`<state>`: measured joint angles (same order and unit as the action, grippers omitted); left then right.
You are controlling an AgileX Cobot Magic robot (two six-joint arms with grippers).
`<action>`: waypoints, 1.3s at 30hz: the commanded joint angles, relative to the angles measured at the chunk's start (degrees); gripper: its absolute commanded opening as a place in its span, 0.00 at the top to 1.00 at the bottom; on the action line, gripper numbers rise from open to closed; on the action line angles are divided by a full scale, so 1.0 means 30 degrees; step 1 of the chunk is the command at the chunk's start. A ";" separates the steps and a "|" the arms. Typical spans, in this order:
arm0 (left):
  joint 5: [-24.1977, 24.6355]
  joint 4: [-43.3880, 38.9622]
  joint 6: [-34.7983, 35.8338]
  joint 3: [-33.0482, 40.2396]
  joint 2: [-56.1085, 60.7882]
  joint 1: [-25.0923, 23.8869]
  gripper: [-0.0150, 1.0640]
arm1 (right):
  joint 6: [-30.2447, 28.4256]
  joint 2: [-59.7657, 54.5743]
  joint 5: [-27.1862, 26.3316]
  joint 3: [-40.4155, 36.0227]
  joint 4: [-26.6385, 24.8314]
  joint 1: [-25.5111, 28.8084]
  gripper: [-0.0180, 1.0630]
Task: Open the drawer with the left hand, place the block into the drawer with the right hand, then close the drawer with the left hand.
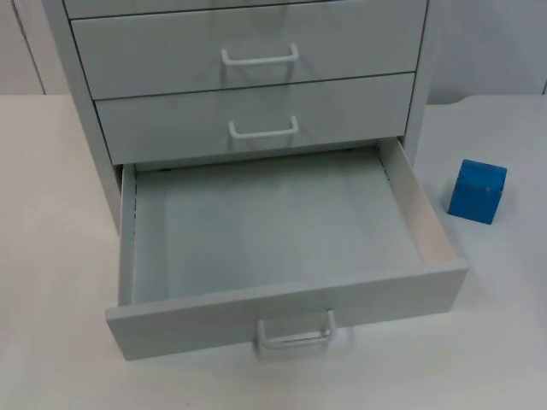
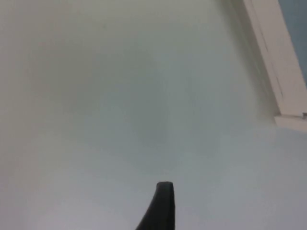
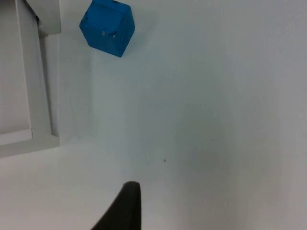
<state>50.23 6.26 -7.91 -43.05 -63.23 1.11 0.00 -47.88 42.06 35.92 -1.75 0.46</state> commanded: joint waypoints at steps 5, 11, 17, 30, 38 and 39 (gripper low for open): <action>-0.1378 0.0030 0.0365 0.1025 0.1596 -0.1071 0.25 | -0.0266 0.0056 -0.0051 -0.0100 -0.0018 0.0085 0.01; -0.2860 -0.0380 0.1225 0.2616 0.3754 -0.1071 0.08 | -0.0266 0.0056 -0.0051 -0.0100 -0.0221 0.0085 0.01; -0.2638 -0.0964 0.1225 0.2649 0.5979 -0.1071 0.01 | -0.0374 0.0056 0.0216 -0.0100 -0.0671 0.0085 0.01; -0.2534 -0.1179 0.1225 0.2686 0.7352 -0.1071 0.01 | -0.5759 -0.4760 0.2622 0.4459 -0.4978 0.0085 0.01; -0.2639 -0.1356 0.1225 0.2686 0.7352 -0.1071 0.01 | -0.8623 -1.0824 0.2572 0.8387 -0.4978 -0.0065 0.01; -0.2639 -0.1464 0.1225 0.2686 0.7352 -0.1071 0.01 | -0.8849 -1.2149 0.2569 0.9501 -0.4978 -0.0331 0.01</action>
<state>42.80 2.62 -4.66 -35.13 -41.43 -1.93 -24.33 -78.97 49.56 59.86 -16.51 0.46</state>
